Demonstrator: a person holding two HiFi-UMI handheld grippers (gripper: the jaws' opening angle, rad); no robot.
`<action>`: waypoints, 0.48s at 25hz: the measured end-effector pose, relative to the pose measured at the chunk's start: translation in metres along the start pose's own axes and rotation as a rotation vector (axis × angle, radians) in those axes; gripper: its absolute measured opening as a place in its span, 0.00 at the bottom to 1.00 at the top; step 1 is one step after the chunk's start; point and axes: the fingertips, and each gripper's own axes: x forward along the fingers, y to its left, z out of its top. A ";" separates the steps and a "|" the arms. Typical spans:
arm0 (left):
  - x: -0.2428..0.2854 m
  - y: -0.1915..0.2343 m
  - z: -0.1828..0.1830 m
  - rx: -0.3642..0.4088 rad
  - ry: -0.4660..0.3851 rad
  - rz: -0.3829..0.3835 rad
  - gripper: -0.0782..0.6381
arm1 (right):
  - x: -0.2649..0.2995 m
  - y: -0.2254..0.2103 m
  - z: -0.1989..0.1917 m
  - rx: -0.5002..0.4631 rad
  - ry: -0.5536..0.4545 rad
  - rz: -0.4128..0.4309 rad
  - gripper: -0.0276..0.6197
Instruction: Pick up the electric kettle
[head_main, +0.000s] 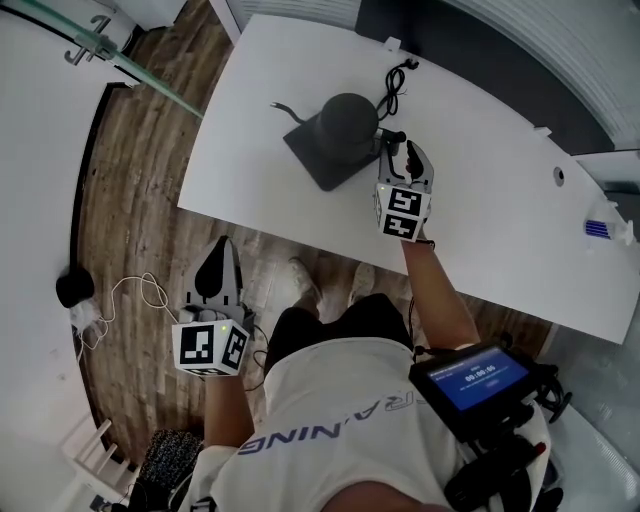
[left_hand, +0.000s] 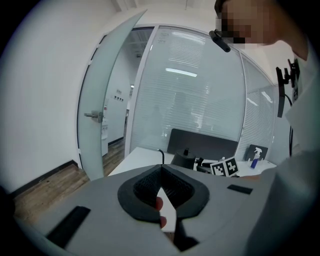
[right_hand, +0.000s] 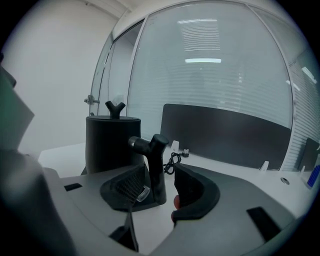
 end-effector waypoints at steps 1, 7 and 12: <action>0.001 0.001 -0.001 -0.002 0.004 0.002 0.13 | 0.004 0.000 -0.001 -0.001 0.000 -0.002 0.31; 0.004 0.007 -0.007 -0.004 0.023 0.007 0.13 | 0.022 -0.004 -0.003 0.015 -0.001 -0.024 0.31; 0.003 0.015 -0.012 -0.006 0.040 0.023 0.13 | 0.034 -0.005 -0.002 0.012 -0.004 -0.045 0.31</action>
